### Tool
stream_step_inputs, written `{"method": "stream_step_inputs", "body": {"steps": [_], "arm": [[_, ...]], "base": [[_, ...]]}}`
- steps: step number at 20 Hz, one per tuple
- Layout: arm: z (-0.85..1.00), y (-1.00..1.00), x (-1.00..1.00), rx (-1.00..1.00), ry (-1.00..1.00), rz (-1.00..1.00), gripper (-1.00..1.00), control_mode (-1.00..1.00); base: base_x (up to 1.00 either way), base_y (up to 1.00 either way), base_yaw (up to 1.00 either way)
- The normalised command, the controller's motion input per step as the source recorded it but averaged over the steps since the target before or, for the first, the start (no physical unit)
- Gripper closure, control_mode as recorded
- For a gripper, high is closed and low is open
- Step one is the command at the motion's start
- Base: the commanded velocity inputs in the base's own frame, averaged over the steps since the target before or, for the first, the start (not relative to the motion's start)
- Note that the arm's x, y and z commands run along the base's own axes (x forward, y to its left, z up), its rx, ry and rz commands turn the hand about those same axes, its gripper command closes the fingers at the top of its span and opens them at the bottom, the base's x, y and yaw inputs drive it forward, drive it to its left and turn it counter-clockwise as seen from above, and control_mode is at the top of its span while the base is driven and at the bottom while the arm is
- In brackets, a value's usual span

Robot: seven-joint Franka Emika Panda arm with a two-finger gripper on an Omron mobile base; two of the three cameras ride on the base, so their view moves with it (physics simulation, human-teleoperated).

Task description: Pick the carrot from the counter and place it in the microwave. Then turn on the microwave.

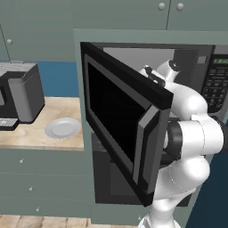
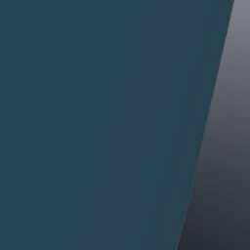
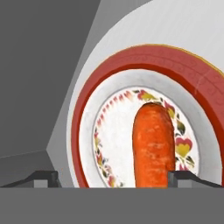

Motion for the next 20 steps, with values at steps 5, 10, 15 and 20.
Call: {"method": "stream_step_inputs", "body": {"steps": [5,10,15,20], "arm": [[0.01,0.00,-0.17,0.00,0.00,0.00,-1.00,-1.00],[0.04,0.00,-0.22,0.00,0.00,0.00,-1.00,-1.00],[0.08,-0.05,-0.19,0.00,0.00,0.00,-1.00,-1.00],[0.17,-0.06,-0.23,0.00,0.00,0.00,-1.00,-1.00]], "base": [[0.00,0.00,0.00],[0.00,0.00,0.00],[0.00,0.00,0.00],[0.00,0.00,0.00]]}}
